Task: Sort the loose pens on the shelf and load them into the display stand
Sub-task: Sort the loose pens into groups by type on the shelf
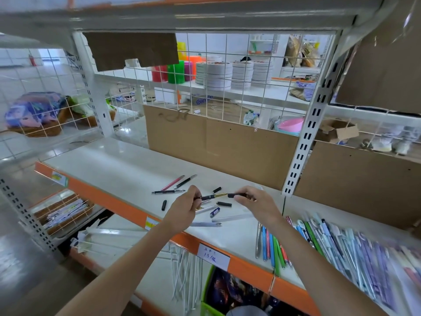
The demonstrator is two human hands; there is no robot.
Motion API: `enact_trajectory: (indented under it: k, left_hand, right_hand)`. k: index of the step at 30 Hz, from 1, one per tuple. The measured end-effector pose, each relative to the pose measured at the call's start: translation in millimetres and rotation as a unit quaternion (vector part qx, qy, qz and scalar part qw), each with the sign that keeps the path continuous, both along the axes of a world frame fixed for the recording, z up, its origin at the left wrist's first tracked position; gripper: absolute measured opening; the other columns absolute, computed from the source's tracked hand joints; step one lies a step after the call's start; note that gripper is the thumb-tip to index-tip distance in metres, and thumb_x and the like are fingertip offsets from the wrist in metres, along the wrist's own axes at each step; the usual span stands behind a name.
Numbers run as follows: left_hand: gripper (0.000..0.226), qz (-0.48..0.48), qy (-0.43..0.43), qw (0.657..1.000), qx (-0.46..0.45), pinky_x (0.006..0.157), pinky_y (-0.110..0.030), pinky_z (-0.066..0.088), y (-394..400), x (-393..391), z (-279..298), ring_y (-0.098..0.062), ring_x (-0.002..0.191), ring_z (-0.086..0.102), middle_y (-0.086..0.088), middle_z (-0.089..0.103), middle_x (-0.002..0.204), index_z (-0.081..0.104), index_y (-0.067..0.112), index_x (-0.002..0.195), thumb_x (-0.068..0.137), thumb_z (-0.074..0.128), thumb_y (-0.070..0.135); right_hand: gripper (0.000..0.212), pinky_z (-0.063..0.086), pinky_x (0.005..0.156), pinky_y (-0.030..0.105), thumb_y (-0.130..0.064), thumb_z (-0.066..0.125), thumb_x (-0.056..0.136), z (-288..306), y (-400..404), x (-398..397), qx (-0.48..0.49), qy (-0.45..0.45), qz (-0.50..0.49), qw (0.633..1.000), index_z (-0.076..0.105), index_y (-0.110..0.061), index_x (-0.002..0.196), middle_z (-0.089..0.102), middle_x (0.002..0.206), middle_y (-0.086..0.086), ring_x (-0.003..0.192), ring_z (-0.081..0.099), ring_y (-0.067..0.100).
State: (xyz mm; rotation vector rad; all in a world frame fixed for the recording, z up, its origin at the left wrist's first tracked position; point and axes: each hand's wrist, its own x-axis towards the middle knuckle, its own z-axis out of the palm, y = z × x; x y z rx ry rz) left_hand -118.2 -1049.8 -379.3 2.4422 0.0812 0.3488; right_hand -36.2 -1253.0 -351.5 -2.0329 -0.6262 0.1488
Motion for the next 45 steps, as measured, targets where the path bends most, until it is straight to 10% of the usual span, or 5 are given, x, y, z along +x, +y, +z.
enact_trajectory:
  k: [15, 24, 29, 37, 45]
  left_hand:
    - [0.014, -0.044, 0.012, 0.999, 0.025, 0.058, -0.013, 0.036, -7, -4, -5, -0.007, 0.063, 0.052, 0.005, 0.06, 0.072, 0.059, 0.008, 0.098, 0.095, 0.045, 0.006]
    - [0.02, 0.008, 0.008, 0.992, 0.125, 0.058, -0.029, 0.032, -41, -14, -28, -0.025, 0.076, 0.061, -0.009, 0.068, 0.082, 0.06, 0.009, 0.093, 0.092, 0.057, 0.029]
    - [0.028, -0.007, 0.02, 0.991, 0.131, 0.067, -0.03, 0.041, -56, 1, -36, -0.019, 0.084, 0.061, -0.001, 0.067, 0.091, 0.059, 0.014, 0.096, 0.092, 0.054, 0.042]
    - [0.019, 0.069, -0.02, 0.991, 0.111, 0.08, -0.027, 0.043, -11, 26, -49, -0.018, 0.096, 0.051, -0.003, 0.055, 0.101, 0.061, 0.013, 0.103, 0.097, 0.045, 0.021]
    - [0.027, 0.167, 0.072, 0.976, 0.121, 0.093, -0.033, 0.039, 35, 52, -56, -0.022, 0.111, 0.047, -0.007, 0.054, 0.115, 0.063, 0.013, 0.11, 0.093, 0.052, 0.031]
  right_hand:
    - [0.01, 0.031, 0.06, 0.014, -0.018, 0.062, 0.09, -4, 13, -7, -0.075, -0.077, 0.032, 0.994, 0.069, -0.011, 0.091, 0.055, 0.074, -0.006, 0.065, 0.042, 0.003]
    - [0.015, 0.016, 0.037, 0.02, -0.013, 0.058, 0.086, -26, 36, -10, 0.128, 0.326, -0.132, 0.927, 0.052, -0.006, 0.073, 0.033, 0.06, 0.003, 0.05, 0.02, 0.013]
    - [0.023, 0.035, 0.054, 0.027, -0.022, 0.055, 0.084, -33, 32, -3, -0.078, 0.159, -0.171, 0.969, 0.059, -0.01, 0.064, 0.059, 0.07, 0.007, 0.063, 0.05, 0.019]
    - [0.03, 0.036, 0.047, 0.021, -0.021, 0.047, 0.088, -45, 6, 9, -0.358, 0.053, -0.079, 0.929, 0.045, -0.014, 0.059, 0.054, 0.055, 0.0, 0.049, 0.054, 0.012]
    - [0.026, 0.041, 0.074, 0.036, 0.0, 0.04, 0.09, -34, 31, 14, -0.41, -0.119, -0.045, 0.903, 0.044, -0.013, 0.113, 0.055, 0.111, 0.01, 0.1, 0.055, 0.03]
